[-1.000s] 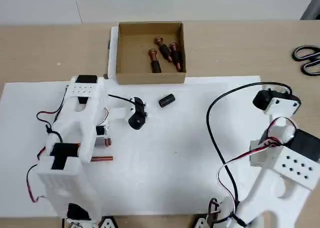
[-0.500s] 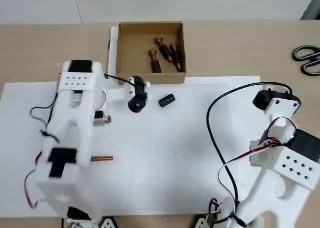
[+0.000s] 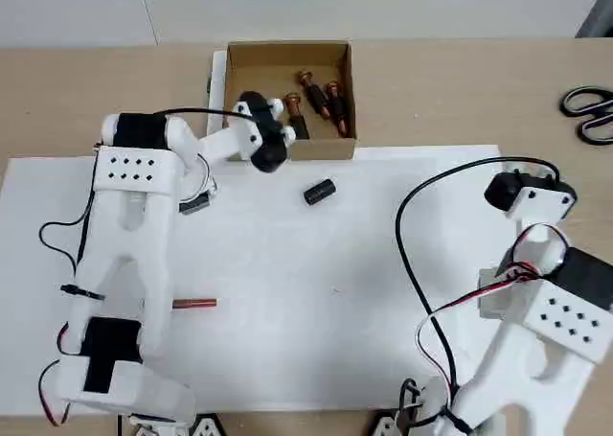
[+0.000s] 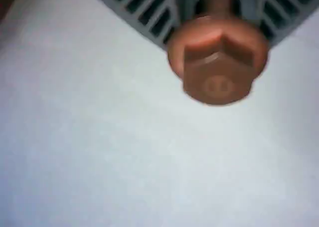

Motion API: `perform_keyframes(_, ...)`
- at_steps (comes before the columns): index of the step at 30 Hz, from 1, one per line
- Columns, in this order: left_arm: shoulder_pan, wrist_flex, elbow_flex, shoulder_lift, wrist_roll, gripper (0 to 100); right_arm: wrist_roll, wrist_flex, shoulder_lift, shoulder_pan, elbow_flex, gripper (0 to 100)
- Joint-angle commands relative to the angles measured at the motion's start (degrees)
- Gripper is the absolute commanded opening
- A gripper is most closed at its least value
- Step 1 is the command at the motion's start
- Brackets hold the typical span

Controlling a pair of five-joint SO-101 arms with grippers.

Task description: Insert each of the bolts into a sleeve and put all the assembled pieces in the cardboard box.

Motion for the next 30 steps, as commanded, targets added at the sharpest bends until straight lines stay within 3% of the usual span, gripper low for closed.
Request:
perform_keyframes(1, 0.9, 1.8, -2.4, -3.4, 5.2, 1, 0.5, 0.1, -1.7, 0.3, -0.7, 0.5)
perform_keyframes(6, 1.8, 6.2, -4.6, -5.6, 11.7, 1, 0.1, -0.3, -4.9, -0.6, -3.1, 0.4)
perform_keyframes(16, 3.6, 1.5, -8.0, -19.0, 26.5, 1, -12.7, -10.8, -19.3, -17.9, 2.1, 0.4)
perform_keyframes(30, 1.1, -1.2, -5.9, -30.2, 50.5, 1, -23.0, -24.7, -21.8, -32.9, 7.9, 0.4)
